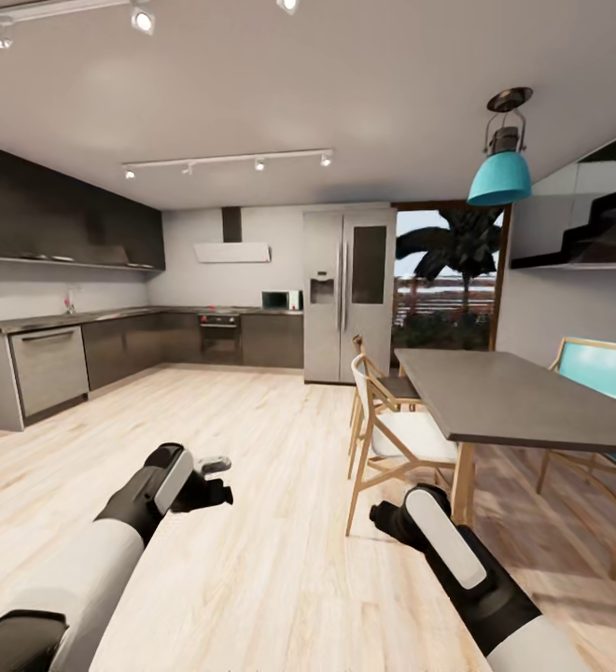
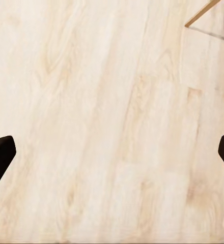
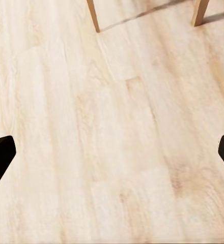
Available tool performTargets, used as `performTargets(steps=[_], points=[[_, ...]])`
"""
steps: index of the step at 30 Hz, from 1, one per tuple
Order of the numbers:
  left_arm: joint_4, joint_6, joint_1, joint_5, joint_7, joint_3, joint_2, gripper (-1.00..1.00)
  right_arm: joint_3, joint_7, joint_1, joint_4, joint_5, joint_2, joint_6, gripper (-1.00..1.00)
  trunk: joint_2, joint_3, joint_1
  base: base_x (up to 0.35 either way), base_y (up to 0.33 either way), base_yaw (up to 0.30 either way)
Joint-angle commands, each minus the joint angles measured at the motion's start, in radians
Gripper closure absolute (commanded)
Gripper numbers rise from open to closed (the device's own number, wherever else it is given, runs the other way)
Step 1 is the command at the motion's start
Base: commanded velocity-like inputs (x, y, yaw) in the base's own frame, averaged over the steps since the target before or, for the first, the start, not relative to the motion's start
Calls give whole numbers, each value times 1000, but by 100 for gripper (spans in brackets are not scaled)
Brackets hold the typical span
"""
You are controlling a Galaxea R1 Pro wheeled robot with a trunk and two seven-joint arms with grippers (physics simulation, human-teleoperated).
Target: Place each of the two pumpkins and all three candles from the living room inside a cabinet in the living room (use any cabinet), then make sure every cabinet is closed, and position the cauldron so it is next to a table in the living room.
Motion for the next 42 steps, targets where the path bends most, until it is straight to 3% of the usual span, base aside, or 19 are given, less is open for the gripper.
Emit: performTargets(steps=[1, 19, 38, 42], points=[[5, 2, -1, 11, 9, -6, 1, -100, 2, -7, 3, 1, -6, -1, -2, -100, -1, -3, 0, 0, 0, -44], [23, 2, -2, 8, 9, -7, -3, -100, 0, -3, 19, 10, -5, -27, -30, -100, -1, -21, 0, 0, 0, -93], [10, 2, 0, 8, 9, -7, -11, -100, -6, 0, 19, 40, -18, -45, -29, -100, -1, -36, 0, 0, 0, -246], [10, 2, 0, 8, 9, -7, -11, -100, -6, 30, 19, 45, -15, -47, -28, -100, -1, -40, 0, 0, 0, -229]])
